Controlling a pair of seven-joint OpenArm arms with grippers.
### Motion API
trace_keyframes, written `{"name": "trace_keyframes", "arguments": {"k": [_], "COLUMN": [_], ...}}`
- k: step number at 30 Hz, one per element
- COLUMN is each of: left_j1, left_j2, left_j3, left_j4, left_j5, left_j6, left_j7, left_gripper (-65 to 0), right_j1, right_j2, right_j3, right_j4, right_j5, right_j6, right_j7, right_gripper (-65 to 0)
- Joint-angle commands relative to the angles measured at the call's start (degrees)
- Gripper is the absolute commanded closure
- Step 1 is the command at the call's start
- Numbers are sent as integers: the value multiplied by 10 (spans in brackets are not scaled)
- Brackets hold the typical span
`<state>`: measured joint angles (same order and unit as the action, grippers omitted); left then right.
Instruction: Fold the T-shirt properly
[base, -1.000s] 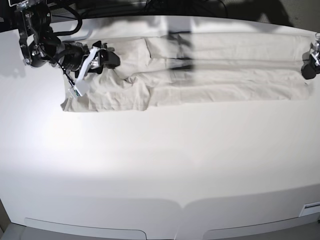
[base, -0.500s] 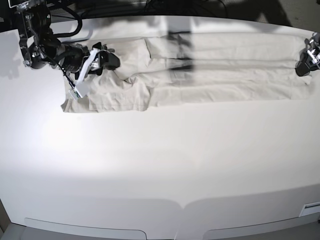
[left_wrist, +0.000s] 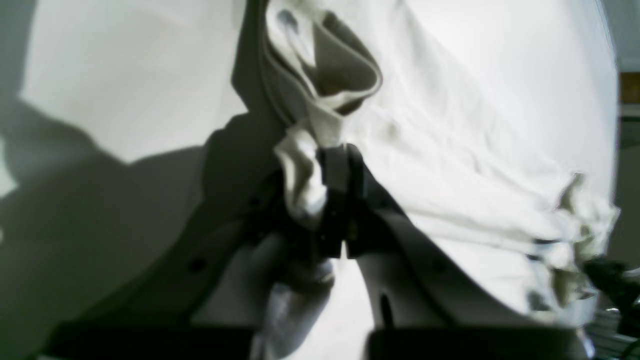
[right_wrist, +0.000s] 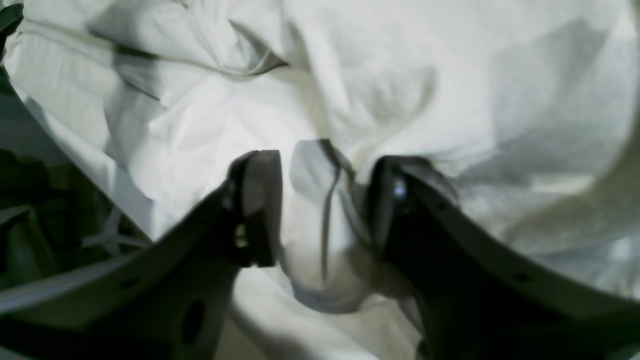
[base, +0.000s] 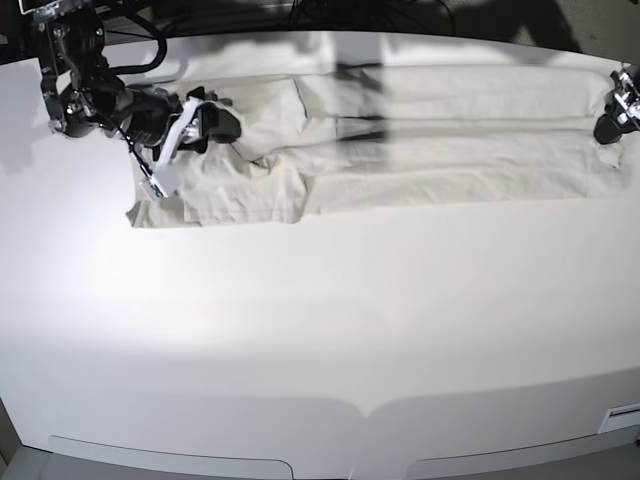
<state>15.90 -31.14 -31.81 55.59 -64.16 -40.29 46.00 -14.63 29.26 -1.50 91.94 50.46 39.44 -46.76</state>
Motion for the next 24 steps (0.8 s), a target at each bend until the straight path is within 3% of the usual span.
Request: {"name": "trace_keyframes", "arguments": {"k": [1, 9, 16, 20, 24], "left_j1": [1, 1, 1, 1, 2], "left_j2": [-23, -69, -123, -140, -121], "left_j3": [-4, -4, -4, -4, -4], "left_j4": [4, 4, 4, 5, 34], "left_j5": [8, 70, 116, 52, -57], "left_j6": [3, 3, 5, 4, 3], "left_j7": [-18, -66, -116, -62, 24], "left_gripper": [0, 0, 0, 0, 0], "right_j1": [5, 12, 15, 16, 24], "right_j2": [-8, -136, -253, -276, -277], "right_j3": [3, 3, -1, -35, -79], "right_j4": [23, 82, 82, 82, 82], "right_j5": [-2, -108, -240, -276, -324], "right_j6": [6, 6, 6, 6, 6], "right_j7": [15, 32, 33, 60, 72], "right_gripper": [-244, -244, -244, -244, -244]}}
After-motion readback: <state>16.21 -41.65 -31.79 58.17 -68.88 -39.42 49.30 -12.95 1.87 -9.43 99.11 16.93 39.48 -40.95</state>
